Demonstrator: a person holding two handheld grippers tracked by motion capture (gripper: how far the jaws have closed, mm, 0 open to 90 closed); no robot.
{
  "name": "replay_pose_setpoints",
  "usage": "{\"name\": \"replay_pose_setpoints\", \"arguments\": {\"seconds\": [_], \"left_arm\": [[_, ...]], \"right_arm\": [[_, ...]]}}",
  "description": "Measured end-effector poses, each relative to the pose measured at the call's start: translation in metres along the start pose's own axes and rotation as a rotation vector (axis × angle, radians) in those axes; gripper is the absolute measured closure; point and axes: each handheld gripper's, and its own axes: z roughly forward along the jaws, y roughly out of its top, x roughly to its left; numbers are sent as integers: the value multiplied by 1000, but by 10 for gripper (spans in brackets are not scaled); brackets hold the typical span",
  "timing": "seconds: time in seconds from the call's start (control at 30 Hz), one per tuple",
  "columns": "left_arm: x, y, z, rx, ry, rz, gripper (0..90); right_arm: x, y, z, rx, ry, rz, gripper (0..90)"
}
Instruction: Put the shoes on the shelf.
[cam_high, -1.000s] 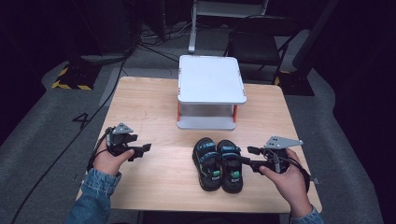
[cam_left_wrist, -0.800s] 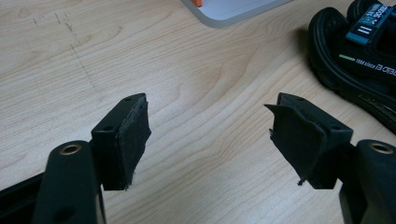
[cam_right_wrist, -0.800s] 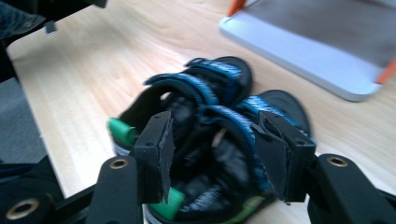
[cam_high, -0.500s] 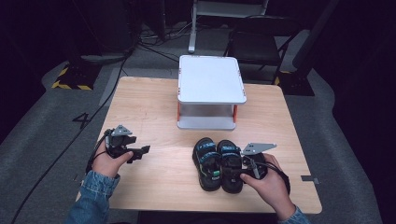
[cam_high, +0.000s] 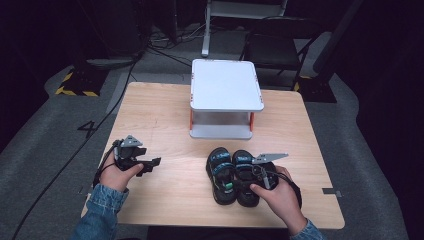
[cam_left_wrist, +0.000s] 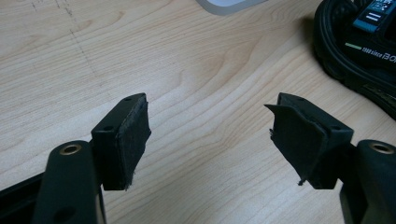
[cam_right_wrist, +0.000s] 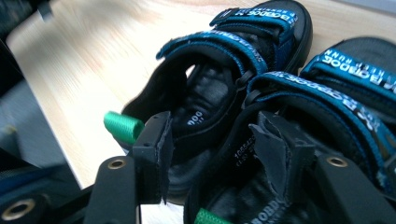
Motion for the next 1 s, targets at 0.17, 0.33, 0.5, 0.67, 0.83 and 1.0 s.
{"name": "replay_pose_setpoints", "arguments": {"seconds": [0.17,0.33,0.5,0.67,0.83,1.0], "left_arm": [[1,0,2,-3,2,1,279],[2,1,1,1,1,-1,279],[1,0,2,-1,3,-1,279],[0,0,2,2,4,2,279],[0,0,3,8,1,2,279],[0,0,3,9,1,7,279]], "right_arm": [[-2,0,0,-21,12,56,478],[4,0,0,-33,-115,-29,462],[12,-3,8,-55,-130,-7,441],[11,-2,9,-24,-156,18,407],[8,-2,18,-31,-152,41,369],[14,-5,28,-16,-199,-16,411]]}}
